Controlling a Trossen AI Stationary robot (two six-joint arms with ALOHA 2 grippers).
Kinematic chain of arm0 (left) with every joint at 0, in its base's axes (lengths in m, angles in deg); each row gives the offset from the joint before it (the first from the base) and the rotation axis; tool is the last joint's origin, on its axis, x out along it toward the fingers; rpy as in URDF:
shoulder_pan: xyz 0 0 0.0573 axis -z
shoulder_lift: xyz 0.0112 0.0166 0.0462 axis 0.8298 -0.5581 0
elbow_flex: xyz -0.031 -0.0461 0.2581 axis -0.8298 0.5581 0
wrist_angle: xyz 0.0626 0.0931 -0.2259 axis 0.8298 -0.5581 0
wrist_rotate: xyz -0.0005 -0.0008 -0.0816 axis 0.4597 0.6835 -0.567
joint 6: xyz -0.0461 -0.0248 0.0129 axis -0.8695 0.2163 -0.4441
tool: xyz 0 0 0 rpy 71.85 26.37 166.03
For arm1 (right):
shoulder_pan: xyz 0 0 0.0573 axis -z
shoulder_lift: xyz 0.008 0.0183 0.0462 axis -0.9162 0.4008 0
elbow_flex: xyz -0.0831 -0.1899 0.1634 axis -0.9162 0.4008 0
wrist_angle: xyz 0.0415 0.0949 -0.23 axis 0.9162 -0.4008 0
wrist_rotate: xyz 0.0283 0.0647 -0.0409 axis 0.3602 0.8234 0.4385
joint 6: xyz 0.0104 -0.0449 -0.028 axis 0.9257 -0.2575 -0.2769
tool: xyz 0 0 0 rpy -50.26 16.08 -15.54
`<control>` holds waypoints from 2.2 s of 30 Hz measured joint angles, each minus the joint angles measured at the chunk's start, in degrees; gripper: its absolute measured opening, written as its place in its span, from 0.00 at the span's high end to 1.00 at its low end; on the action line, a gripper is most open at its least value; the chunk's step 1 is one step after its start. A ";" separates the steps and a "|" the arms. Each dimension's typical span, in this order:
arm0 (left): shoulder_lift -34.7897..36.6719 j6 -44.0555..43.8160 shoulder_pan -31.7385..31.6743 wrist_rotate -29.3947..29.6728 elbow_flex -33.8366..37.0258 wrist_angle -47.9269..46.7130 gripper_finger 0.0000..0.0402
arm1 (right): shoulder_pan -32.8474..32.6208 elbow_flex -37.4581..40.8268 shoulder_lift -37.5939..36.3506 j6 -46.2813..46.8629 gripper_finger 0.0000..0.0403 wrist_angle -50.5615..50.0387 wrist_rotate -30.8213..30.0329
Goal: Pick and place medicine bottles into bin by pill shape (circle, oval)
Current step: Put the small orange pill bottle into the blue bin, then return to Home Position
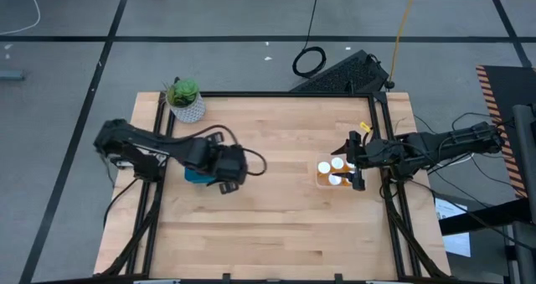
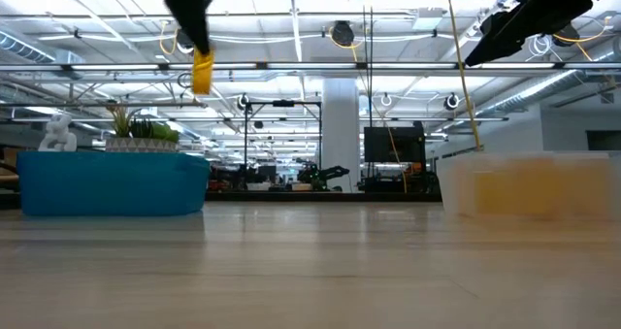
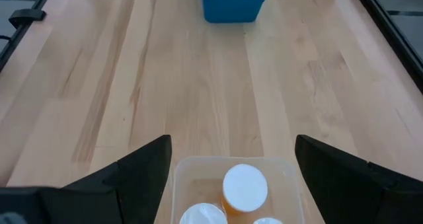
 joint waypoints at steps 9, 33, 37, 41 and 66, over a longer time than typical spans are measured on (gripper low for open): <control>10.45 -7.62 1.48 0.25 18.26 8.51 0.69 | -0.01 0.00 0.00 -0.15 0.22 1.33 -0.09; 11.78 -4.93 -3.77 -1.56 38.38 28.30 0.69 | 0.00 -0.02 0.16 -1.46 0.22 2.81 -0.09; 11.76 -4.80 -4.67 -1.55 39.80 28.73 0.69 | 0.00 -0.02 0.16 -1.48 0.22 2.82 -0.09; 11.76 -4.33 -5.14 -1.70 40.75 29.33 0.69 | -0.01 -0.02 0.16 -1.48 0.22 2.82 -0.09; 11.76 -1.48 -5.21 -4.56 37.12 28.45 0.51 | 0.00 -0.02 0.16 -1.07 0.22 2.93 -0.07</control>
